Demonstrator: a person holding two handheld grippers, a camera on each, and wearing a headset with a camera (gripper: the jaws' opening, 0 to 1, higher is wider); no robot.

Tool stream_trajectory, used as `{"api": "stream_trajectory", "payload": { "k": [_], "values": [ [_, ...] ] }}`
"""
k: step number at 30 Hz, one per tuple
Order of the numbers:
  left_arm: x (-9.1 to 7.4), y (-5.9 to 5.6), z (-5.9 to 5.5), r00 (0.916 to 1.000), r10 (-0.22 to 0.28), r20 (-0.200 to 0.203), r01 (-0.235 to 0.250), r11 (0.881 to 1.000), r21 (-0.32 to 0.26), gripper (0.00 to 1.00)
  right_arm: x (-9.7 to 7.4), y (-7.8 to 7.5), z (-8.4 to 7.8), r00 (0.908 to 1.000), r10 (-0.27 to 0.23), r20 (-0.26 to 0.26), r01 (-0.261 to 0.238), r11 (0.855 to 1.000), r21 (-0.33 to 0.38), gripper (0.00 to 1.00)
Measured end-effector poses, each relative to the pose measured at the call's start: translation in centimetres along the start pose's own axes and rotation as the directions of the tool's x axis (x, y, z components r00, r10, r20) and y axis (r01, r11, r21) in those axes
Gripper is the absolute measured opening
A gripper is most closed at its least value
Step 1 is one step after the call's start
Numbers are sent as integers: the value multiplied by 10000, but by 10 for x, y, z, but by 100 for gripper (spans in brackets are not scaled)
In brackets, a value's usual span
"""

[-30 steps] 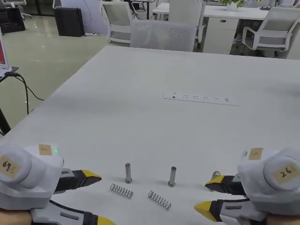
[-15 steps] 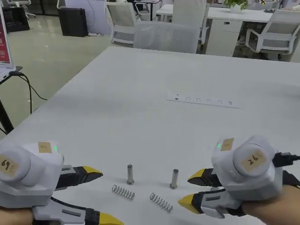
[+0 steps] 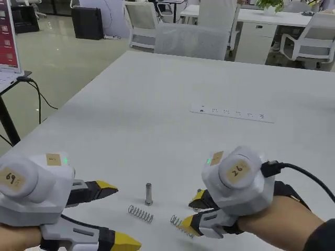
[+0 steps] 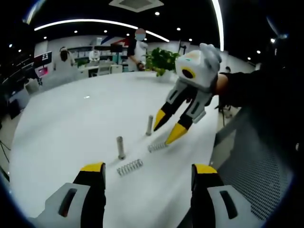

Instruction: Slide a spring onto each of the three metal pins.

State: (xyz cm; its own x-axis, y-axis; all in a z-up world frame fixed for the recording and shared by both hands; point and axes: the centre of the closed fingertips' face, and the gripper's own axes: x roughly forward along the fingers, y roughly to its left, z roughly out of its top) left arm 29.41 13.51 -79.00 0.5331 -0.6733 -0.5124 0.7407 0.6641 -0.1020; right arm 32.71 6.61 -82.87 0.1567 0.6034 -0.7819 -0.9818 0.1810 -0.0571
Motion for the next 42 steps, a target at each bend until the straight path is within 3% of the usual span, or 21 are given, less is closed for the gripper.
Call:
{"api": "stream_trajectory", "payload": {
  "k": [11, 36, 42],
  "values": [
    [-1, 1, 0, 10000, 23, 19, -23, 10000, -12, 69, 21, 1, -7, 9977, 208, -646, -204, 9998, 70, 18],
    [0, 1, -1, 10000, -20, -61, 20, 10000, 12, 69, 37, 1, -13, 9880, 56, -1544, -45, 10000, 76, 13],
    [0, 0, -2, 10000, -35, -90, 35, 10000, 30, 68, 37, 2, -13, 9878, 81, -1553, -54, 9998, 179, 11]
  ]
}}
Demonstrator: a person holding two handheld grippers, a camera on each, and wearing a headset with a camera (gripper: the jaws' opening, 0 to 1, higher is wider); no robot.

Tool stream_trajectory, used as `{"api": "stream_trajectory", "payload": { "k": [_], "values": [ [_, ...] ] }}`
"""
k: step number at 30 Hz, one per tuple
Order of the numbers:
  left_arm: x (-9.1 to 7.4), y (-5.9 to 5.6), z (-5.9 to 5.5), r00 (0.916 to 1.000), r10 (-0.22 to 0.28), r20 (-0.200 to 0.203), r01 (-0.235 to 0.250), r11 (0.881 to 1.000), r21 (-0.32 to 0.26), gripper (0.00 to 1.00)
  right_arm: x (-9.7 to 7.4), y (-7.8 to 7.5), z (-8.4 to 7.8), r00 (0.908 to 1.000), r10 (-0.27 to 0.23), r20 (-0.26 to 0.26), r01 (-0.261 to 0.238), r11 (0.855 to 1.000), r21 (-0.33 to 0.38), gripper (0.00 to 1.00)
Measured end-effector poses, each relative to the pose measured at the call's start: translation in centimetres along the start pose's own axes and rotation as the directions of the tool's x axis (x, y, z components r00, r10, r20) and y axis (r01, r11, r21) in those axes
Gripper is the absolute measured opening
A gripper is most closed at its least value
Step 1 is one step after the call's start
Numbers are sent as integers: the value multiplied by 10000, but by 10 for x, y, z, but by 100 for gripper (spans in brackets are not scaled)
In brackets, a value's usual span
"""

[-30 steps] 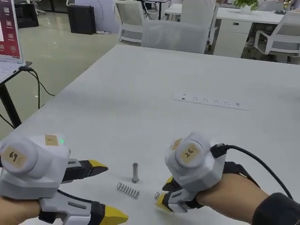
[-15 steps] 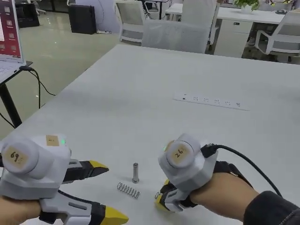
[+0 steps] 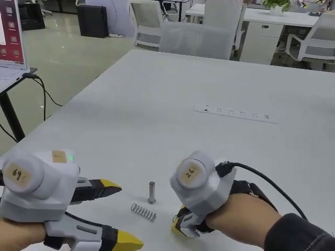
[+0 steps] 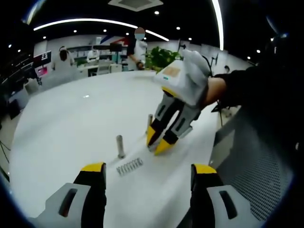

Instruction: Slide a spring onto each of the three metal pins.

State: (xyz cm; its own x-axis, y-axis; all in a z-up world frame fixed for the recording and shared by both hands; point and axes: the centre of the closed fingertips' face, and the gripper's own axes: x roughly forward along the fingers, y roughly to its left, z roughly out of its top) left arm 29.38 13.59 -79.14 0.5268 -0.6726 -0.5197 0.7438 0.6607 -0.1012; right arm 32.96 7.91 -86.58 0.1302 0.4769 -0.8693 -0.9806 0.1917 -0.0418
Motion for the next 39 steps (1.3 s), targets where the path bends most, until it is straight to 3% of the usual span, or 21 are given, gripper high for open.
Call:
{"api": "stream_trajectory", "payload": {
  "k": [9, 19, 32, 39],
  "values": [
    [0, 0, 0, 10000, -1, -6, 1, 10000, 4, 68, 0, 0, 0, 9998, 126, -132, -122, 9995, 281, 11],
    [0, -1, 0, 10000, -6, -25, 6, 10000, 21, 68, 1, 2, 0, 9989, 108, -450, -105, 9999, 81, 8],
    [1, -2, 0, 10000, -34, -12, 34, 10000, 48, 68, -2, 2, -1, 9999, 90, 74, -89, 9999, -45, 7],
    [1, -2, 1, 10000, -32, 24, 32, 10000, 50, 68, -17, -2, 9, 9972, -2, 754, -18, 9997, 261, 8]
  ]
}}
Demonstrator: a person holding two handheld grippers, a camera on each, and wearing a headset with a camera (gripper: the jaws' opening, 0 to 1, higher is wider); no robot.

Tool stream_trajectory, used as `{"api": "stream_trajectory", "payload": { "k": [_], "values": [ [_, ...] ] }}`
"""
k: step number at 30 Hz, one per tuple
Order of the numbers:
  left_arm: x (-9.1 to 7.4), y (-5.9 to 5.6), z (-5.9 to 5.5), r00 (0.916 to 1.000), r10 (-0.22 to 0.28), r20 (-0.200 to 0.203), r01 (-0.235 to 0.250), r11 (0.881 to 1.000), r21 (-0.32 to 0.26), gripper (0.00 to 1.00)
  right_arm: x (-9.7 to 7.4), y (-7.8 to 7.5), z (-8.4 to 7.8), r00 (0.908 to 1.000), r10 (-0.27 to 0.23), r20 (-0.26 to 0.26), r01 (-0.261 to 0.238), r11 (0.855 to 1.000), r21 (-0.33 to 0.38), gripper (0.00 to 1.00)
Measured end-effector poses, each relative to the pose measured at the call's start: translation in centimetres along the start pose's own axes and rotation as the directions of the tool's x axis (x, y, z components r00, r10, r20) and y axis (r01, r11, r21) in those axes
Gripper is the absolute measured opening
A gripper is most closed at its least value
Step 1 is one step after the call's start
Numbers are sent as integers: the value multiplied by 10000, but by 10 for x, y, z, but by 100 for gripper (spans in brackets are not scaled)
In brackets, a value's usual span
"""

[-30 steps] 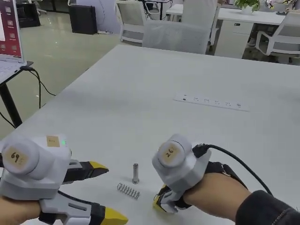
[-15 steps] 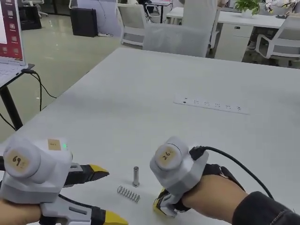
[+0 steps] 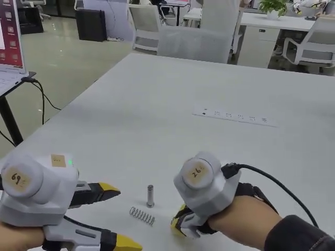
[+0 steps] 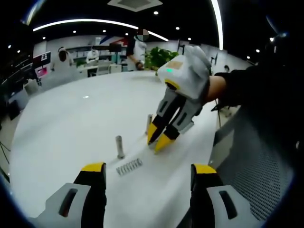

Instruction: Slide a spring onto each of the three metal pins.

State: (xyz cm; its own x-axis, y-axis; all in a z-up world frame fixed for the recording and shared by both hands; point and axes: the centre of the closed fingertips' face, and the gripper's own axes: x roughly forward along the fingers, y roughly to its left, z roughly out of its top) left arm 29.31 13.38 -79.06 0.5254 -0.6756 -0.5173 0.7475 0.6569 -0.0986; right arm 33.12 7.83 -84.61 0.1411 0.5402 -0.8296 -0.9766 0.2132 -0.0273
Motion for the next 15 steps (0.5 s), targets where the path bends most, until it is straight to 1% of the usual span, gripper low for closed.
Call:
{"api": "stream_trajectory", "payload": {
  "k": [7, 8, 12, 15],
  "values": [
    [0, -1, 0, 10000, -25, -10, 25, 10000, 34, 68, -12, -1, 9, 9984, -89, 554, 78, 9998, 209, 8],
    [0, -1, 0, 10000, -26, 0, 26, 10000, 39, 68, -15, 0, 13, 9967, -116, 799, 97, 9996, 249, 8],
    [-1, 0, 2, 10000, -24, 93, 24, 10000, 35, 68, -28, 1, 29, 9889, -157, 1480, 103, 9992, 376, 8],
    [-2, 0, 6, 9996, -47, 292, 49, 10000, -47, 67, -37, 0, 39, 9824, -317, 1839, 252, 9990, 380, 8]
  ]
}}
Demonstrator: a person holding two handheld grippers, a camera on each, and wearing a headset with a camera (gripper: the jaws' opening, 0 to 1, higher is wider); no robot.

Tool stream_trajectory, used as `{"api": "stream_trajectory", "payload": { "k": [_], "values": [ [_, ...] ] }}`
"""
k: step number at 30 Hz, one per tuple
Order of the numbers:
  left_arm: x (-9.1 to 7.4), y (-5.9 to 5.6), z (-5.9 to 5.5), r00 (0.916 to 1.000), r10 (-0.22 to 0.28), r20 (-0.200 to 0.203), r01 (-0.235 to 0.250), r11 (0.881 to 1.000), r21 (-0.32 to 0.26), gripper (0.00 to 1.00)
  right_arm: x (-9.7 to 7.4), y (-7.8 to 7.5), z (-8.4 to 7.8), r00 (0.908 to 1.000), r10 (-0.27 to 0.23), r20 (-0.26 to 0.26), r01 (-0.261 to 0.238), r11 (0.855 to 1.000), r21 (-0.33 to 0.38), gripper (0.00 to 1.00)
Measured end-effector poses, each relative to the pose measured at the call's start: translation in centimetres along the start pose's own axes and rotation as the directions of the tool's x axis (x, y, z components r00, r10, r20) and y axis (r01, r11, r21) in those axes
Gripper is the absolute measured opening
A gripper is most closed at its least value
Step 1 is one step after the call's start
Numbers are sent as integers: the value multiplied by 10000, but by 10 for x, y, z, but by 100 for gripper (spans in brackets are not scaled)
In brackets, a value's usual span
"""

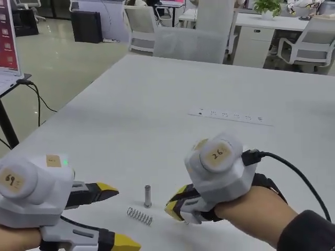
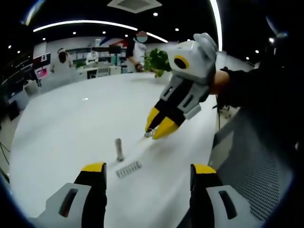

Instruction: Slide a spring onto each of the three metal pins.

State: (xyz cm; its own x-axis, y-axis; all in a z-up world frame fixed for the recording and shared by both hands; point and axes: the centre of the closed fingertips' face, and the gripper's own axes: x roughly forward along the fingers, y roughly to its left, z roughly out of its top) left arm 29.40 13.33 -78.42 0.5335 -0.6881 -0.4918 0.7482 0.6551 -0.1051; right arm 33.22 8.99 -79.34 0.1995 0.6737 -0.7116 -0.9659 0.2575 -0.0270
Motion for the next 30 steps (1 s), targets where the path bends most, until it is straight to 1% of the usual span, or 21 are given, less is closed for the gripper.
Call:
{"api": "stream_trajectory", "payload": {
  "k": [3, 5, 7, 8, 10, 11, 12, 13, 14, 15, 16, 19, 21, 22, 24, 25, 27, 28, 30],
  "values": [
    [-3, 2, 7, 9994, 60, 336, -57, 9999, -89, 66, -8, -2, 13, 9989, -141, 447, 138, 9999, 73, 7],
    [-5, 1, 13, 9983, 87, 571, -82, 9999, -85, 64, -15, -1, 24, 9961, -195, 858, 181, 9997, 172, 7],
    [-8, 1, 21, 9960, 117, 881, -123, 9999, 64, 60, -24, 0, 36, 9911, -235, 1310, 194, 9993, 319, 7],
    [-9, 0, 26, 9941, 109, 1076, -119, 9999, 85, 59, -30, 0, 43, 9875, -239, 1556, 184, 9992, 365, 7],
    [-10, -2, 33, 9918, 105, 1277, -121, 9999, 121, 58, -38, 2, 52, 9826, -249, 1841, 179, 9991, 396, 7],
    [-11, -4, 42, 9868, 10, 1617, -17, 10000, 39, 57, -44, 2, 60, 9767, -293, 2124, 215, 9990, 391, 7],
    [-12, -5, 46, 9842, -73, 1771, 77, 10000, -15, 56, -49, 2, 64, 9736, -324, 2257, 242, 9989, 390, 7],
    [-12, -7, 52, 9814, -165, 1911, 185, 9998, -87, 56, -55, 2, 71, 9682, -366, 2474, 277, 9988, 393, 7],
    [-13, -8, 55, 9805, -187, 1956, 212, 9997, -107, 56, -59, 2, 75, 9651, -396, 2588, 307, 9988, 384, 7],
    [-13, -10, 61, 9772, -260, 2106, 284, 9996, -84, 56, -64, 3, 80, 9603, -404, 2759, 307, 9988, 392, 7],
    [-13, -11, 64, 9751, -293, 2199, 318, 9995, -80, 56, -66, 3, 82, 9581, -401, 2835, 302, 9988, 392, 7],
    [-17, -13, 78, 9650, -406, 2592, 472, 9987, -193, 54, -79, 4, 95, 9417, -420, 3338, 283, 9985, 460, 7],
    [-20, -16, 91, 9534, -488, 2978, 591, 9979, -255, 53, -85, 5, 101, 9318, -390, 3609, 199, 9982, 564, 7],
    [-21, -17, 101, 9443, -562, 3244, 686, 9973, -271, 52, -89, 5, 105, 9251, -385, 3777, 156, 9979, 636, 7],
    [-22, -19, 114, 9327, -656, 3547, 780, 9967, -206, 50, -95, 4, 111, 9147, -390, 4021, 107, 9973, 725, 7],
    [-22, -20, 119, 9303, -681, 3604, 796, 9967, -171, 50, -97, 4, 113, 9113, -372, 4101, 67, 9971, 756, 7],
    [-20, -23, 130, 9192, -824, 3851, 943, 9955, -121, 48, -103, 3, 119, 8984, -341, 4379, -67, 9958, 913, 7],
    [-19, -25, 136, 9134, -927, 3963, 1055, 9944, -107, 48, -107, 3, 122, 8903, -375, 4537, -82, 9951, 983, 7],
    [-16, -26, 140, 9095, -966, 4043, 1117, 9936, -139, 46, -113, 2, 126, 8793, -352, 4750, -175, 9942, 1062, 7]
  ]
}}
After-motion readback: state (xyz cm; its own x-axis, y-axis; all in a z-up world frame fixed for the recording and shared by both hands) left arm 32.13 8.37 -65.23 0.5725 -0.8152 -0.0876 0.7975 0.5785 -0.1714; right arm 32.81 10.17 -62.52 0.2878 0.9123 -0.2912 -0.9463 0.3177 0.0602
